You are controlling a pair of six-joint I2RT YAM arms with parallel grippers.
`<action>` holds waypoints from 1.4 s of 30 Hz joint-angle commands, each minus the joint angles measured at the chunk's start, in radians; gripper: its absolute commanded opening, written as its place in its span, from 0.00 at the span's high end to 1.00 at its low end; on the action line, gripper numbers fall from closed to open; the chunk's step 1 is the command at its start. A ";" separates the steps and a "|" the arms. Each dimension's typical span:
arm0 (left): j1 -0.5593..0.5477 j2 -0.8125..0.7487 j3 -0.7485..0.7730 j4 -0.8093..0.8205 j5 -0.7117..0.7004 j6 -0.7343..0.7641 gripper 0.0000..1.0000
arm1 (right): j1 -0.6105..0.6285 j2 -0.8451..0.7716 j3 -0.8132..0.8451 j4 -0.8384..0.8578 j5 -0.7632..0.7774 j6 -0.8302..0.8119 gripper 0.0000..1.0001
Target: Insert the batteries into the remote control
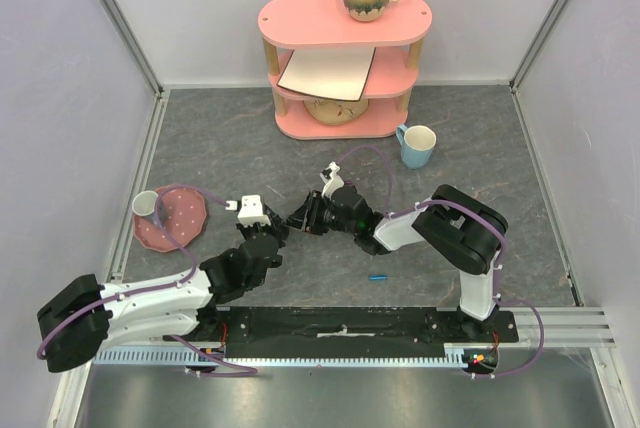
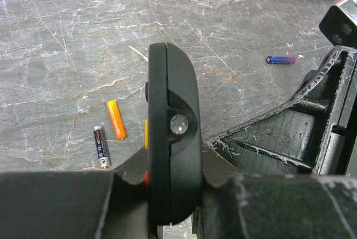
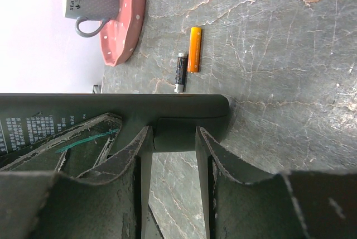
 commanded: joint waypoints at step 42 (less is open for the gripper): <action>-0.022 0.062 0.038 -0.101 0.043 -0.060 0.98 | -0.004 -0.091 -0.168 -0.062 -0.006 -0.083 0.46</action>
